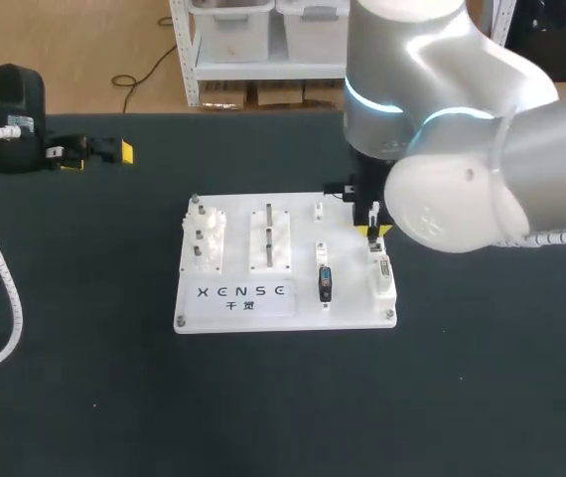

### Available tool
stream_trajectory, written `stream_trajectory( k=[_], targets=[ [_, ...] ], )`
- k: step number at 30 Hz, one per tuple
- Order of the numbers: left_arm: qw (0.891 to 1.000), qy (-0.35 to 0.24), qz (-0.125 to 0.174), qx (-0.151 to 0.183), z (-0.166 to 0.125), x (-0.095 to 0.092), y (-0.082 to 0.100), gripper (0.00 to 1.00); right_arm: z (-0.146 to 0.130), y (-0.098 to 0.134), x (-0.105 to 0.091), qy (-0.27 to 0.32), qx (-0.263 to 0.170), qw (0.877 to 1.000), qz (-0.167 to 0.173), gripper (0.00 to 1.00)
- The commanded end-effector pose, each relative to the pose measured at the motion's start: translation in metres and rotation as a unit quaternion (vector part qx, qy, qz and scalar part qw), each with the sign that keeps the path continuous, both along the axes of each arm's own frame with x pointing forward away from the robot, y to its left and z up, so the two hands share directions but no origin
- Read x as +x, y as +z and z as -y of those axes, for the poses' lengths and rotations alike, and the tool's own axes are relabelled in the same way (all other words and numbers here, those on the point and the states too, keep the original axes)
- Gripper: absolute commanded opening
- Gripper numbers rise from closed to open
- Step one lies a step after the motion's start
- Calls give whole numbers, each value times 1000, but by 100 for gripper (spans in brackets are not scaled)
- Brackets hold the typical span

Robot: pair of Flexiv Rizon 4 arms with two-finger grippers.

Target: Insert the USB connector, Ethernet cable, and multi-pin plug into their matching sockets one by one.

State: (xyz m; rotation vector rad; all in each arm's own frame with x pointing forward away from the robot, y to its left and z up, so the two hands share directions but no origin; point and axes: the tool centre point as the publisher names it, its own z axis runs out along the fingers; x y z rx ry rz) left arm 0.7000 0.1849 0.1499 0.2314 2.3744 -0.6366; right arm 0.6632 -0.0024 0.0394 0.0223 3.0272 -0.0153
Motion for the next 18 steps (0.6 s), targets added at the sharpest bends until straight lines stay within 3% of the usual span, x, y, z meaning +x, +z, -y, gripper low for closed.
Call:
stream_trajectory(
  k=[1, 18],
  targets=[
    [1000, 0, 0, 0, 0, 0, 0, 100, 5, -4, -4, -1, 2, 1000, 5, 0],
    [1000, 0, 0, 0, 0, 0, 0, 100, 9, -12, 7, -5, 0, 1000, 7, 0]
  ],
)
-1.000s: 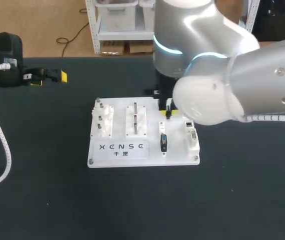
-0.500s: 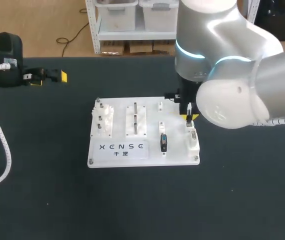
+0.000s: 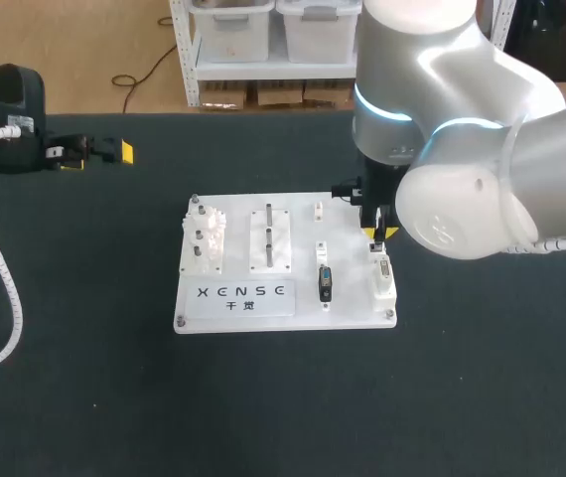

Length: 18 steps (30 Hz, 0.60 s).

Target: Insert the USB connector, Ethernet cable, and multi-pin plug into their matching sockets one by one.

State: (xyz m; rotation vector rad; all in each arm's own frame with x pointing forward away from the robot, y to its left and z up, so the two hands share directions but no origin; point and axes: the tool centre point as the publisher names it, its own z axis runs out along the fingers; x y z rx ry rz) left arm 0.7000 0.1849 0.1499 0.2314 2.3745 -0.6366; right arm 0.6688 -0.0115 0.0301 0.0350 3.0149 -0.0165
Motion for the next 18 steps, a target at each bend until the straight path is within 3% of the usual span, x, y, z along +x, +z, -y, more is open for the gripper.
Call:
stream_trajectory(
  k=[1, 18],
  targets=[
    [1000, 0, 0, 0, 0, 0, 0, 100, 0, -3, 2, -1, 1, 1000, 0, 0],
    [1000, 0, 0, 0, 0, 0, 0, 100, -5, -3, 6, 3, 3, 1000, 5, 0]
  ],
)
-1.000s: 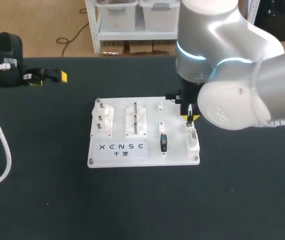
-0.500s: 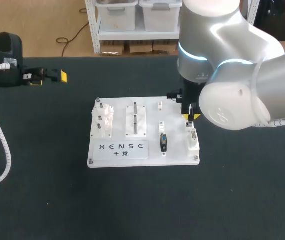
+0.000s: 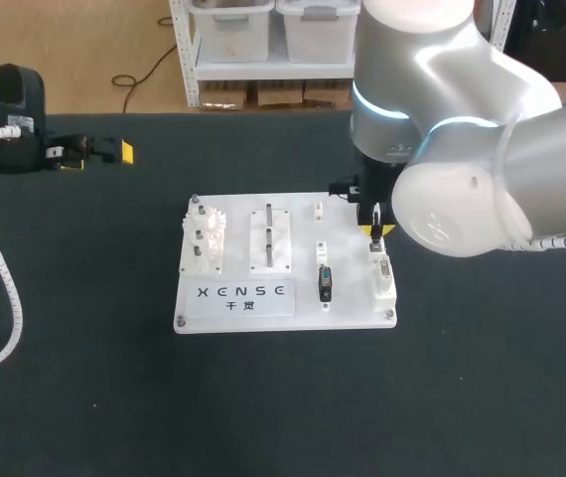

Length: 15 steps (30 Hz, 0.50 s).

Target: Insert the USB connector, Ethernet cable, and multi-pin plug into their matching sockets one by one.

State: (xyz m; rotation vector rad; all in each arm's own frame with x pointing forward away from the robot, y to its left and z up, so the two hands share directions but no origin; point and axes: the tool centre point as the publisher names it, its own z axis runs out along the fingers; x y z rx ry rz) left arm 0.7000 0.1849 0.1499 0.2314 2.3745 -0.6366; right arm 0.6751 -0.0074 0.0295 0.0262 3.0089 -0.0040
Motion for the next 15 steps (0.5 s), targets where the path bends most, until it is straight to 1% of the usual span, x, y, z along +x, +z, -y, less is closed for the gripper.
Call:
stream_trajectory(
  k=[1, 10, 15],
  targets=[
    [1000, 0, 0, 0, 0, 0, 0, 100, -1, -3, 0, -1, -1, 1000, 2, 0],
    [1000, 0, 0, 0, 0, 0, 0, 100, -2, -7, -3, 4, -4, 1000, -1, 0],
    [1000, 0, 0, 0, 0, 0, 0, 100, 5, -20, -6, -10, -18, 1000, -16, 0]
  ],
)
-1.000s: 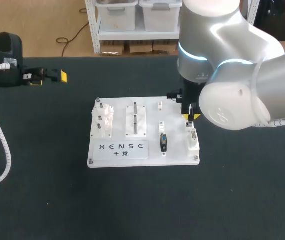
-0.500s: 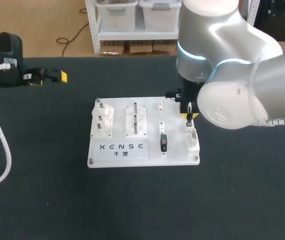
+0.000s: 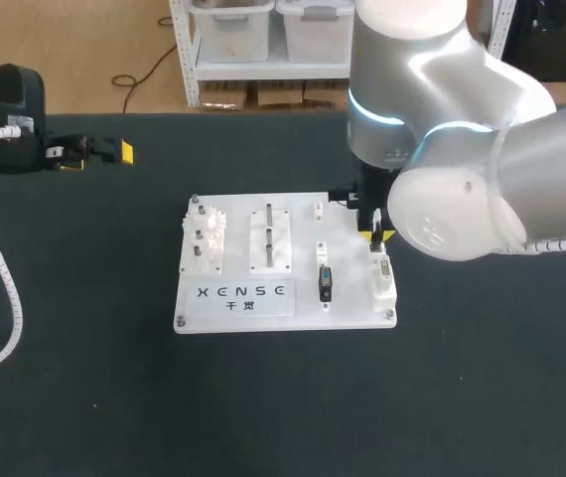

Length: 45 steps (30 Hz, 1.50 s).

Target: Insert the USB connector, Ethernet cable, and multi-pin plug into their matching sockets one by one.

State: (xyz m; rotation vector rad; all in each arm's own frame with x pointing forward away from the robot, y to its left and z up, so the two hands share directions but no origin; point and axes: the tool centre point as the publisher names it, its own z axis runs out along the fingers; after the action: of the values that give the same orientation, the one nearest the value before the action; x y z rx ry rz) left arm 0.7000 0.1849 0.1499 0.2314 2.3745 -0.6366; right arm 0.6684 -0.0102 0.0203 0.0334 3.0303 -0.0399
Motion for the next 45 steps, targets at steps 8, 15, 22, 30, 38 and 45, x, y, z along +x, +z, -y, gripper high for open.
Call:
stream_trajectory(
  k=[8, 15, 22, 30, 38, 45],
  targets=[
    [1000, 0, 0, 0, 0, 0, 0, 100, 7, -27, 1, -15, -18, 999, -24, 0],
    [1000, 0, 0, 0, 0, 0, 0, 100, 3, -23, 3, -12, -22, 999, -23, 43],
    [1000, 0, 0, 0, 0, 0, 0, 100, -10, 16, 1, 6, -21, 1000, 18, 100],
    [1000, 0, 0, 0, 0, 0, 0, 100, -45, 52, -20, 44, -17, 998, 45, 100],
    [1000, 0, 0, 0, 0, 0, 0, 100, -82, 36, -63, 95, -1, 995, 6, 100],
    [1000, 0, 0, 0, 0, 0, 0, 100, -93, 19, -80, 101, -1, 995, -21, 100]
  ],
)
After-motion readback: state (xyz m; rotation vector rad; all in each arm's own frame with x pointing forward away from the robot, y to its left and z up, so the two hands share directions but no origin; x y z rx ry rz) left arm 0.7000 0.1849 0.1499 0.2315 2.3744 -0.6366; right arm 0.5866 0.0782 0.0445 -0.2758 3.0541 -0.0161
